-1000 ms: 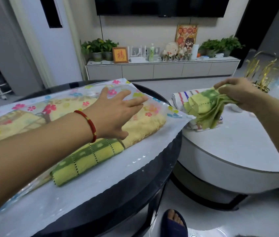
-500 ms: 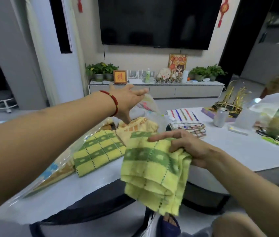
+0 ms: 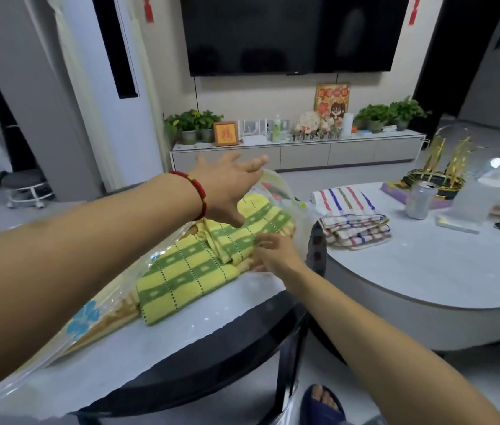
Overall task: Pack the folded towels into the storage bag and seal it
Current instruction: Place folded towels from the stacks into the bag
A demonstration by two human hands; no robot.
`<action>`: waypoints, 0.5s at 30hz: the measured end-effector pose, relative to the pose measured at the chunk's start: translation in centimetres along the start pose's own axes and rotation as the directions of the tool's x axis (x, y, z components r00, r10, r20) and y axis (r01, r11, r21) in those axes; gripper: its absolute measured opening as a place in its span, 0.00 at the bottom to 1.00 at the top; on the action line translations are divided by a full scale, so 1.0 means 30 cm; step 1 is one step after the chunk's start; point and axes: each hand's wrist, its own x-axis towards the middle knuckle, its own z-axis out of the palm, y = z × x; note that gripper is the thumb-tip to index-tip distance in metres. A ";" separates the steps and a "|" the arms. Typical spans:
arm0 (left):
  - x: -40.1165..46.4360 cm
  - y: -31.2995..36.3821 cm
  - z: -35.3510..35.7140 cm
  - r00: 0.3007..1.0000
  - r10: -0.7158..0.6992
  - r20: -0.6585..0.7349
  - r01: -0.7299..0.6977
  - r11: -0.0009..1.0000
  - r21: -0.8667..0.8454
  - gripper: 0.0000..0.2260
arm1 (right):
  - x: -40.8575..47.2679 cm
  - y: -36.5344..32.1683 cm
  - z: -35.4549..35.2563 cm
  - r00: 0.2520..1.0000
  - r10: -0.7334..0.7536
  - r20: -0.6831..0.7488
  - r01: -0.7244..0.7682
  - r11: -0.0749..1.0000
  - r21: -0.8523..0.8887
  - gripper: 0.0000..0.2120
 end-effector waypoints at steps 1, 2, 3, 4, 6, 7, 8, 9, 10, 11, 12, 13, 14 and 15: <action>0.007 0.012 0.006 1.000 0.006 -0.006 -0.006 1.000 0.004 0.42 | -0.019 -0.011 -0.031 1.000 -0.005 0.017 0.006 0.999 -0.037 0.18; 0.015 0.025 0.015 1.000 0.015 -0.015 -0.015 1.000 0.014 0.40 | -0.038 -0.022 -0.069 1.000 -0.014 0.027 0.015 0.998 -0.057 0.14; 0.027 0.040 0.026 0.999 0.025 -0.021 -0.024 0.999 0.025 0.39 | -0.057 -0.030 -0.114 0.999 -0.028 0.033 0.030 0.997 -0.064 0.11; 0.040 0.055 0.038 0.999 0.034 -0.027 -0.034 0.999 0.027 0.39 | -0.074 -0.038 -0.169 0.998 -0.049 0.036 0.051 0.996 -0.068 0.09; 0.066 0.084 0.063 0.998 0.053 -0.032 -0.053 0.999 -0.001 0.38 | -0.105 -0.044 -0.297 0.995 -0.098 0.019 0.099 0.994 -0.051 0.08; 0.079 0.098 0.075 0.997 0.066 -0.032 -0.066 0.997 -0.025 0.38 | -0.116 -0.041 -0.364 0.992 -0.122 -0.007 0.122 0.992 -0.025 0.08; 0.093 0.111 0.087 0.996 0.082 -0.027 -0.083 0.995 -0.054 0.37 | -0.123 -0.033 -0.431 0.988 -0.145 -0.046 0.145 0.989 0.001 0.09; 0.106 0.124 0.097 0.995 0.101 -0.022 -0.102 0.991 -0.081 0.37 | -0.120 -0.021 -0.493 0.982 -0.162 -0.093 0.165 0.986 0.019 0.10; 0.117 0.135 0.107 0.993 0.118 -0.021 -0.120 0.988 -0.099 0.36 | -0.111 -0.005 -0.548 0.973 -0.173 -0.151 0.178 0.984 0.020 0.10; 0.129 0.146 0.118 0.991 0.129 -0.027 -0.131 0.986 -0.103 0.36 | -0.092 0.014 -0.595 0.959 -0.176 -0.220 0.179 0.984 -0.004 0.11; 0.139 0.154 0.127 0.991 0.132 -0.036 -0.135 0.987 -0.092 0.35 | -0.062 0.034 -0.635 0.939 -0.174 -0.297 0.165 0.985 -0.057 0.11; 0.149 0.163 0.135 0.991 0.130 -0.046 -0.133 0.989 -0.068 0.34 | -0.026 0.055 -0.666 0.913 -0.171 -0.371 0.130 0.983 -0.133 0.10; 0.159 0.169 0.143 0.991 0.121 -0.055 -0.122 0.992 -0.033 0.34 | 0.017 0.075 -0.694 0.883 -0.171 -0.437 0.080 0.972 -0.220 0.10; 0.169 0.173 0.151 0.992 0.102 -0.068 -0.102 0.995 0.009 0.33 | 0.064 0.090 -0.720 0.855 -0.181 -0.487 0.026 0.951 -0.308 0.11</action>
